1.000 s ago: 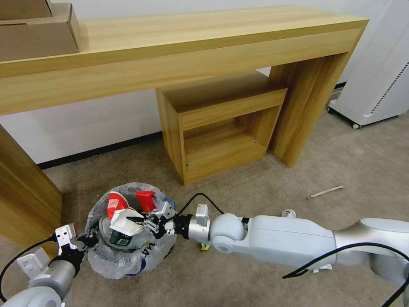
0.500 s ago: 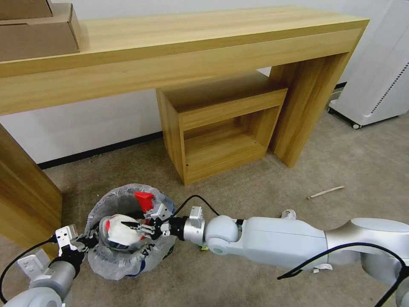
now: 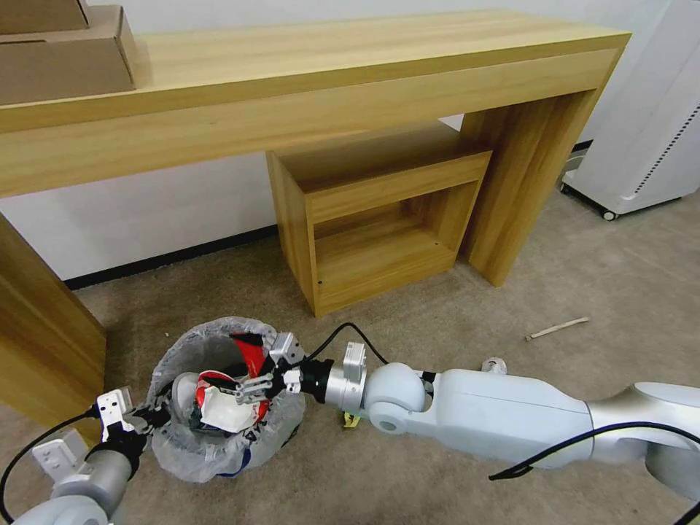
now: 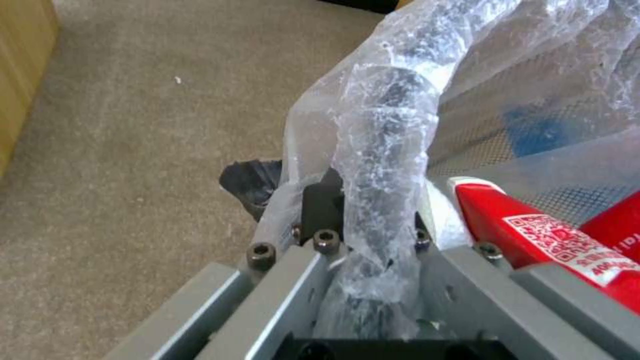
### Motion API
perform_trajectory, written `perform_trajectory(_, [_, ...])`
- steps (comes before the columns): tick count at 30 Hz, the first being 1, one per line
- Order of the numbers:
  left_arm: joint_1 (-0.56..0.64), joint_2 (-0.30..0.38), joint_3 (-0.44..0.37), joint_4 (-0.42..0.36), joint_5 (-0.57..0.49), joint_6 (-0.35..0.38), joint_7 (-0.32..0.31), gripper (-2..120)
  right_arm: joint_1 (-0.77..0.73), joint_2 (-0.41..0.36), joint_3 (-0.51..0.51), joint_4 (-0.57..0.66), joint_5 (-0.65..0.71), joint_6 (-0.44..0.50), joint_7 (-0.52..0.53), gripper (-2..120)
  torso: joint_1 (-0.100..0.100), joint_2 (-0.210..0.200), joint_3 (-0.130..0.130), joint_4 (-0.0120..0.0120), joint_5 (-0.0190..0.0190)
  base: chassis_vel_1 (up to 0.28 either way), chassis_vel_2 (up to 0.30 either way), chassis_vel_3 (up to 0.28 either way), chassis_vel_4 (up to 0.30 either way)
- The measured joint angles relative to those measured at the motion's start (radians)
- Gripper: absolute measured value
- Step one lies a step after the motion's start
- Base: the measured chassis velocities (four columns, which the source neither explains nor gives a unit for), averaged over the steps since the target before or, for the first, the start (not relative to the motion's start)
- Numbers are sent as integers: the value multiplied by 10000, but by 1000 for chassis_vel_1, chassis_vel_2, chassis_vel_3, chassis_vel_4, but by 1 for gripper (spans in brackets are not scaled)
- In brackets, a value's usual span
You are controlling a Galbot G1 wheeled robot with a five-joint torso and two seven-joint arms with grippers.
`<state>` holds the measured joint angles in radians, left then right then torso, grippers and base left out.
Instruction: Pick up the trash bin and place the garbage on the floor into it.
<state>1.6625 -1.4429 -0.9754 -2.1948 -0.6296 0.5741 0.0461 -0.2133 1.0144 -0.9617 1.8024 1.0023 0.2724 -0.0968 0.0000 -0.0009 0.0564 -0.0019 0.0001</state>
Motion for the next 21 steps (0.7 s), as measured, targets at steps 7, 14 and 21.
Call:
perform_trajectory(7, [112, 55, -118, -79, -25, 1, -8, 1, -766, -536, 2050, 634, 312, -372, 739, 100, 0, 0, 0, -1, -1, 0, 0, 0, 0])
perform_trajectory(14, [214, 129, -185, -163, -67, 16, -23, 1, -2382, -1332, 4276, 1237, 646, -789, 1664, 100, 0, 0, 0, -3, -1, 0, 0, 0, 0])
perform_trajectory(21, [490, -110, -372, -532, -3, 15, -28, 1, -3426, -1736, 5217, 1562, 1661, -1903, 3611, 100, -1, 0, -1, 1, 0, 0, 0, 0, 0])
